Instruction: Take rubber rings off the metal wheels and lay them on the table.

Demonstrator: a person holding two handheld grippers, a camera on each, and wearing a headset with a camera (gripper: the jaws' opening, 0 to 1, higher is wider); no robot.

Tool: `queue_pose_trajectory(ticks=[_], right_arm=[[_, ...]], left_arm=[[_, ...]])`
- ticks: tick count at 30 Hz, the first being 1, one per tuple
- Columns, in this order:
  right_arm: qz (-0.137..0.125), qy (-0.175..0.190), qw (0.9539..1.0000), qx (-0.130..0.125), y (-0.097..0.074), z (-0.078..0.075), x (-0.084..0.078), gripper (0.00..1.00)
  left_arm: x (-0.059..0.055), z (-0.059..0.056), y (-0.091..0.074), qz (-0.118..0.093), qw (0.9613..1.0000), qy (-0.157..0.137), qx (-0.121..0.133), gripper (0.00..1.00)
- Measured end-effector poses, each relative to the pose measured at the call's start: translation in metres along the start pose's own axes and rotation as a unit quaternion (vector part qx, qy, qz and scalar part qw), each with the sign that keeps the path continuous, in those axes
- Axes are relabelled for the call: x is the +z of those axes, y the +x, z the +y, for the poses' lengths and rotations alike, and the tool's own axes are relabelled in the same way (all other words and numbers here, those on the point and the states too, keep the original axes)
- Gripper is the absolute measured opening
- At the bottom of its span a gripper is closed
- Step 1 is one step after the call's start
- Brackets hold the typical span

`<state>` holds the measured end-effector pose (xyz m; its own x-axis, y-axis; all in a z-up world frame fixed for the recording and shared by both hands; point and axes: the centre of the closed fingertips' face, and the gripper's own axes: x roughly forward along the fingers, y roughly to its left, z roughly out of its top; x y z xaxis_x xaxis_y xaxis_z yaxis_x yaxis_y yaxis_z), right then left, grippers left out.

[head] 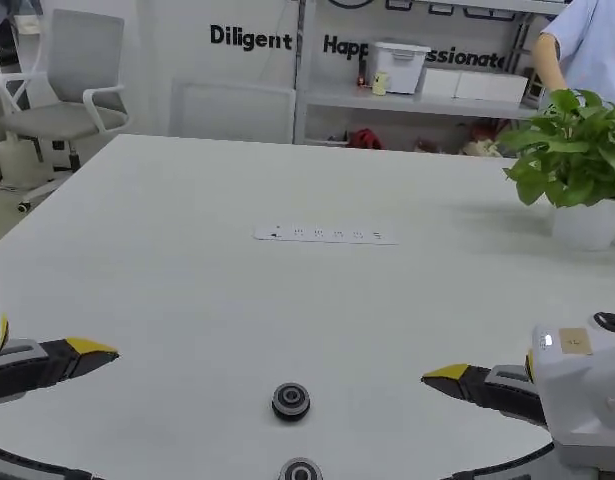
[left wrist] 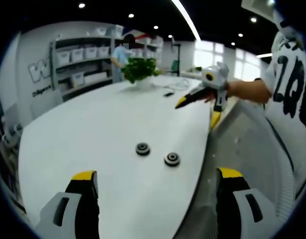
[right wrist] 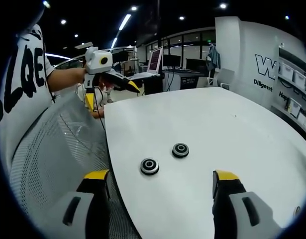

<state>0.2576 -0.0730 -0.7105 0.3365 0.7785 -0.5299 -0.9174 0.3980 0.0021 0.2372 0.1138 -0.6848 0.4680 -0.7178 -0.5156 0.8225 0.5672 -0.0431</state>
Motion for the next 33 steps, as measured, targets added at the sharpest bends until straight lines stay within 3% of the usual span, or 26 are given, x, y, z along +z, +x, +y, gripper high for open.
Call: queue_pose_trajectory(ticks=[20,33], right_arm=[[-0.008,-0.007,0.9999,0.01,0.014,-0.012,-0.004,0.77],[-0.01,-0.017,0.9994,0.029,0.027,-0.011,-0.003,0.72]], left_arm=[[0.004,0.002,0.022,0.005,0.9994,0.028,-0.018,1.0],[0.008,0.001,0.037,0.0,0.999,0.03,-0.033,1.0]])
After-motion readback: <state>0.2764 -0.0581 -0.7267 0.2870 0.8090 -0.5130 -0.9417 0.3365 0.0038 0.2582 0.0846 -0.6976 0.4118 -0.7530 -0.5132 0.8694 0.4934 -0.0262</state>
